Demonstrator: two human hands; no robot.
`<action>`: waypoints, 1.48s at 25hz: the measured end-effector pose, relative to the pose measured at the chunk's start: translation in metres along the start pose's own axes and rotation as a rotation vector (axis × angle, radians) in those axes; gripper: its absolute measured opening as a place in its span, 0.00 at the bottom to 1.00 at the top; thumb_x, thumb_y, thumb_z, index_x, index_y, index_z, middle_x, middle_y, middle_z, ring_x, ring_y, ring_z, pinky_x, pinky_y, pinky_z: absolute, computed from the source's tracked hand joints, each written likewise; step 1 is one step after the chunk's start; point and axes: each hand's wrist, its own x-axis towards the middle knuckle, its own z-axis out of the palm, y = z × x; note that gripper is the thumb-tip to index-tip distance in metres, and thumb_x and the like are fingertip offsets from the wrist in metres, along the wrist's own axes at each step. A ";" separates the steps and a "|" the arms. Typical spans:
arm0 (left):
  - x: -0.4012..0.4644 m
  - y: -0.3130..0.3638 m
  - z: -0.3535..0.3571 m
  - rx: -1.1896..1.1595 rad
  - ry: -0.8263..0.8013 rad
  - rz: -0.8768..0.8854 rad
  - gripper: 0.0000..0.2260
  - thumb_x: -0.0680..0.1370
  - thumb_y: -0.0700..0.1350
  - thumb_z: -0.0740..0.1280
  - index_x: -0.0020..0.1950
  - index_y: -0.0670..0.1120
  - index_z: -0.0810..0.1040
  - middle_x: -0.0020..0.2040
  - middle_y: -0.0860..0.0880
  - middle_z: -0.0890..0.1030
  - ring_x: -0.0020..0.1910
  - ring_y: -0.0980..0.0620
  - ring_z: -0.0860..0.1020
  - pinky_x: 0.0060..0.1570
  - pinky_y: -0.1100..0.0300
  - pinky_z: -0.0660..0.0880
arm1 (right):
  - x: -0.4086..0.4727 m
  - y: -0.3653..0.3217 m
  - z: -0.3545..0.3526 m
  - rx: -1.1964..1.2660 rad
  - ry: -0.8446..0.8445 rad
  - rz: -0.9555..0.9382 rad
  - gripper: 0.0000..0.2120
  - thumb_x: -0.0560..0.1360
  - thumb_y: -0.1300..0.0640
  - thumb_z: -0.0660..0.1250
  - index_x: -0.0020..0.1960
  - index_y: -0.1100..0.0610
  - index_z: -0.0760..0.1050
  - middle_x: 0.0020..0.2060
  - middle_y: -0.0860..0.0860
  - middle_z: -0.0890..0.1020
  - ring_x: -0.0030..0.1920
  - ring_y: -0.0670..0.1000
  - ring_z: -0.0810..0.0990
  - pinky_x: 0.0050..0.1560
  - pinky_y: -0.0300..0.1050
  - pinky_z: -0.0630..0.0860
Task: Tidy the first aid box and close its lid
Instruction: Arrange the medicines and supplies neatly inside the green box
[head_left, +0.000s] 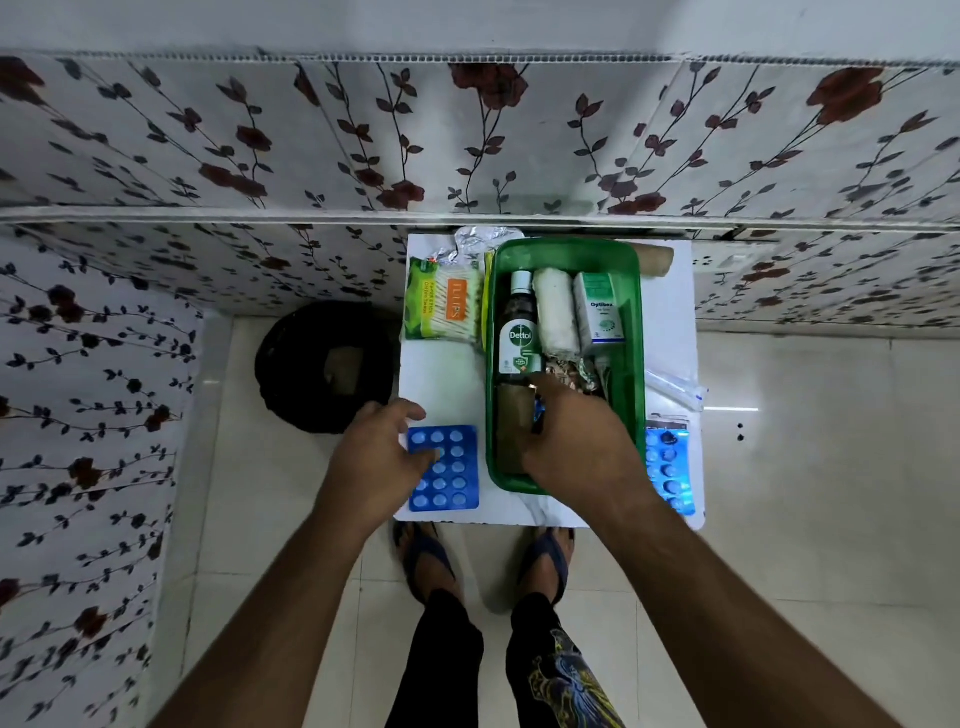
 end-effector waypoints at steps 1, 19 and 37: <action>-0.002 -0.001 0.005 0.020 -0.011 -0.005 0.20 0.68 0.46 0.77 0.58 0.51 0.77 0.52 0.49 0.73 0.47 0.49 0.78 0.50 0.54 0.76 | -0.002 0.002 -0.005 0.011 -0.002 0.016 0.18 0.73 0.46 0.67 0.60 0.52 0.75 0.44 0.54 0.85 0.47 0.59 0.83 0.44 0.48 0.78; -0.013 0.025 -0.066 -0.108 0.095 0.079 0.13 0.70 0.36 0.72 0.40 0.55 0.79 0.41 0.63 0.82 0.37 0.63 0.79 0.39 0.73 0.71 | 0.044 0.133 -0.042 -0.160 0.232 0.189 0.13 0.72 0.53 0.72 0.56 0.51 0.80 0.50 0.55 0.81 0.48 0.59 0.81 0.49 0.50 0.77; 0.048 0.147 -0.011 0.585 0.372 0.563 0.16 0.72 0.50 0.70 0.59 0.50 0.80 0.57 0.50 0.80 0.58 0.43 0.73 0.54 0.47 0.64 | 0.022 0.077 -0.091 0.456 0.419 0.265 0.15 0.71 0.55 0.75 0.56 0.50 0.78 0.39 0.43 0.82 0.33 0.41 0.82 0.31 0.39 0.79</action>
